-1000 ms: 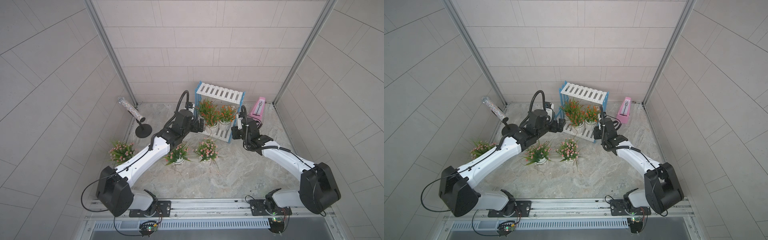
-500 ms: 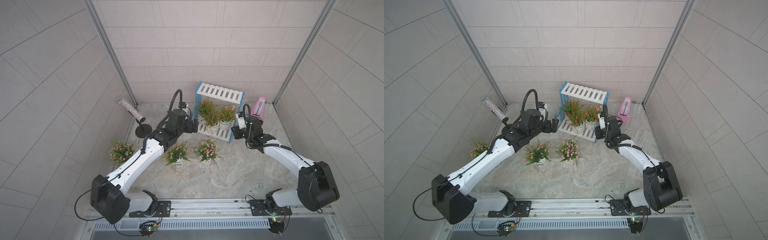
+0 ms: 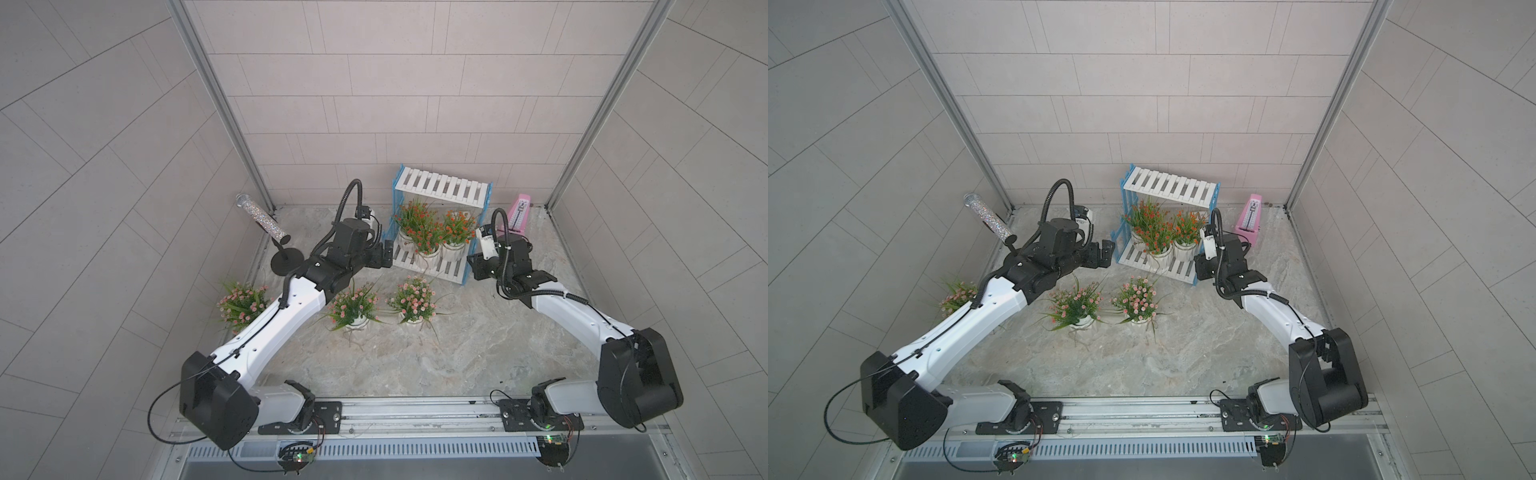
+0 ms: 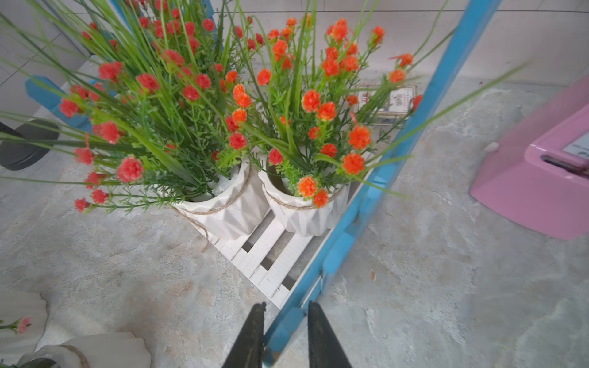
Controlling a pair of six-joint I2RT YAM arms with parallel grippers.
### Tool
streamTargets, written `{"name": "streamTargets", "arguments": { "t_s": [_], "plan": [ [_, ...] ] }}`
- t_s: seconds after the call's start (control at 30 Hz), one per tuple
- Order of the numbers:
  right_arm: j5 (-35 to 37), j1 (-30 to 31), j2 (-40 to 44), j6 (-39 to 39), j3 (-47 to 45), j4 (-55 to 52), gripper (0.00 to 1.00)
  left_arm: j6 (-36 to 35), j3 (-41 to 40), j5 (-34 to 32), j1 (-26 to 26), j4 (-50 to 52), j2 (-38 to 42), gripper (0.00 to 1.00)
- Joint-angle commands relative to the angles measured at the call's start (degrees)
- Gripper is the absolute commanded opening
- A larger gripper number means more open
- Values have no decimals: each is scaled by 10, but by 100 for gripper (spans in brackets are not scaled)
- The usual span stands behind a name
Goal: Place the baby's breath potted plants on the rack by color
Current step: Adjust the rack at the center of the board.
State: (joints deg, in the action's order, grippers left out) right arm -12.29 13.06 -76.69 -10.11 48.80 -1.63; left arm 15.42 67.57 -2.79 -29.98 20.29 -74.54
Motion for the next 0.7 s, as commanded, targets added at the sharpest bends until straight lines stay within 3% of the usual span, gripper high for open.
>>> {"name": "streamTargets", "arguments": {
  "t_s": [0.0, 0.13, 0.17, 0.2, 0.33, 0.43, 0.53, 0.67],
  "plan": [
    [64, -11, 34, 6, -16, -26, 31, -10, 9, 0, 4, 6, 16, 100],
    [86, -18, 60, -6, -33, -25, 32, -10, 7, -2, 3, 6, 18, 100],
    [81, -18, 65, -8, -35, -24, 36, -11, 6, -1, 3, 6, 16, 100],
    [73, -18, 70, -9, -36, -25, 41, -11, 6, -1, 4, 6, 16, 100],
    [19, -18, 130, -29, -52, -22, 75, -10, 9, -2, 5, 14, 11, 100],
    [-24, -10, 187, -56, -68, -30, 90, -7, 19, 2, 11, 24, 10, 100],
    [-51, 24, 216, -56, -69, -75, 95, -1, 32, 15, 24, 37, 6, 100],
    [-20, 90, 228, -53, -86, -127, 98, 3, 46, 31, 47, 57, 5, 100]
  ]
}}
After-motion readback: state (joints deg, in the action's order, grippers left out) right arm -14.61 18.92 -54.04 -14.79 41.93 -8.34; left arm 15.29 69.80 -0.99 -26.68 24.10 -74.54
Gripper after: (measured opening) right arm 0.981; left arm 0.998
